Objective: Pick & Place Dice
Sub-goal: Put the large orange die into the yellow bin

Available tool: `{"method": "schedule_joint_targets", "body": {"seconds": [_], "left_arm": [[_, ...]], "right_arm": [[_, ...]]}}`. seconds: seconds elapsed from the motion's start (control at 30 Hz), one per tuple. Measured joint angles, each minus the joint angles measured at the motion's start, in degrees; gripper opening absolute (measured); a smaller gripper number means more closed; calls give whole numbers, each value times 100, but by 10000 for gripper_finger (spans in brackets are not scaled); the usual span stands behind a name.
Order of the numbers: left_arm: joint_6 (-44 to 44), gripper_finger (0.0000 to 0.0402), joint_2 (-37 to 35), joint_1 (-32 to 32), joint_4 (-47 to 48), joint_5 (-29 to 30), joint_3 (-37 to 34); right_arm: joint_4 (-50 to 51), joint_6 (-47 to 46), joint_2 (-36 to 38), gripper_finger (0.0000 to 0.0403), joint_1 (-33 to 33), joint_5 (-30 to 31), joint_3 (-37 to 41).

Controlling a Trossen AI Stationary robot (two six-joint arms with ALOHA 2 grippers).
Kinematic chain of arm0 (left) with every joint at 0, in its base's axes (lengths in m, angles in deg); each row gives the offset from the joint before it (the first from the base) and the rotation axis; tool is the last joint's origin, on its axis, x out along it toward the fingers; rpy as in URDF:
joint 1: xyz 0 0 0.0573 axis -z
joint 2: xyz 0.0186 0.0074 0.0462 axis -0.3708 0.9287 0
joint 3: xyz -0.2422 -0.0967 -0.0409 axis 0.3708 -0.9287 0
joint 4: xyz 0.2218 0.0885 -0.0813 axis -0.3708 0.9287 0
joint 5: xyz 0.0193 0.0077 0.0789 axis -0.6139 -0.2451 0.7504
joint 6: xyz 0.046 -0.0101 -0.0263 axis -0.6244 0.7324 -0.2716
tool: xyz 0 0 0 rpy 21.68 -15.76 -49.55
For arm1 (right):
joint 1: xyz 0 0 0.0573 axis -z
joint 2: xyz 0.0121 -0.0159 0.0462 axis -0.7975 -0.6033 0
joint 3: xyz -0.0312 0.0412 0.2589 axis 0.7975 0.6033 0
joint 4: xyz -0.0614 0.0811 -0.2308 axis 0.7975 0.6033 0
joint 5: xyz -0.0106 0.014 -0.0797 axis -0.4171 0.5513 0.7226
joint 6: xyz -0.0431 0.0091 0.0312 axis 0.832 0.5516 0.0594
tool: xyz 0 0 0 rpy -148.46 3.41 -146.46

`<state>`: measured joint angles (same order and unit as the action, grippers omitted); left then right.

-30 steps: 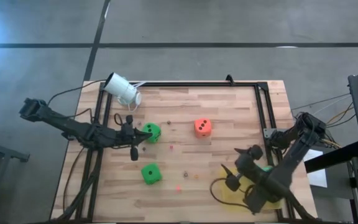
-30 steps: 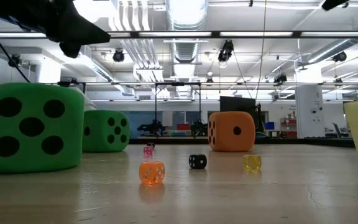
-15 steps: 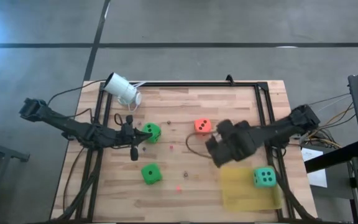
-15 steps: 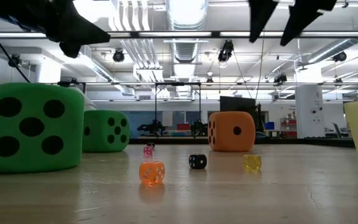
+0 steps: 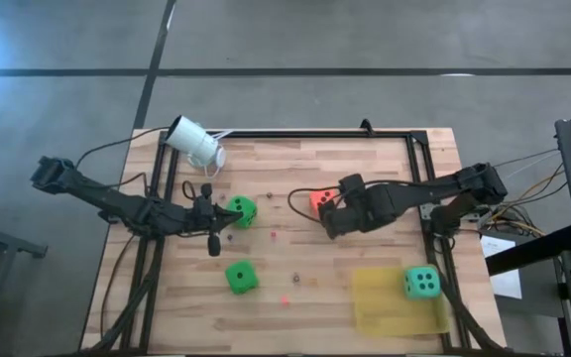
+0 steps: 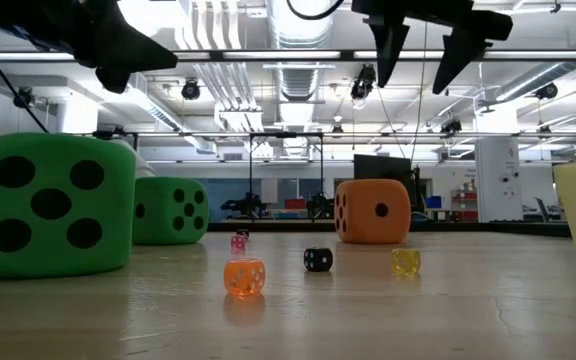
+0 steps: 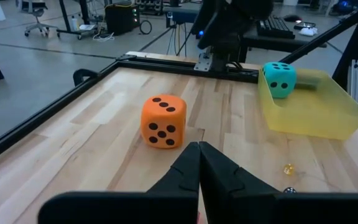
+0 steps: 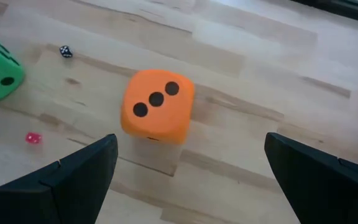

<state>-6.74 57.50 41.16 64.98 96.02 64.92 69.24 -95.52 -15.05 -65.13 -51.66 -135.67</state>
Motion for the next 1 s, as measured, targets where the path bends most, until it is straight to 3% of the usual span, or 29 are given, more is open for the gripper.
{"method": "schedule_joint_targets", "body": {"seconds": [0.5,0.83,1.0], "left_arm": [[17,6,0,0,0,-284,0],[17,6,0,0,2,-285,0],[13,6,0,0,2,-284,0]], "right_arm": [[-942,336,-7,400,452,-99,85],[-1607,560,-7,400,794,-373,641],[-2429,596,-11,400,897,-553,1019]]}}
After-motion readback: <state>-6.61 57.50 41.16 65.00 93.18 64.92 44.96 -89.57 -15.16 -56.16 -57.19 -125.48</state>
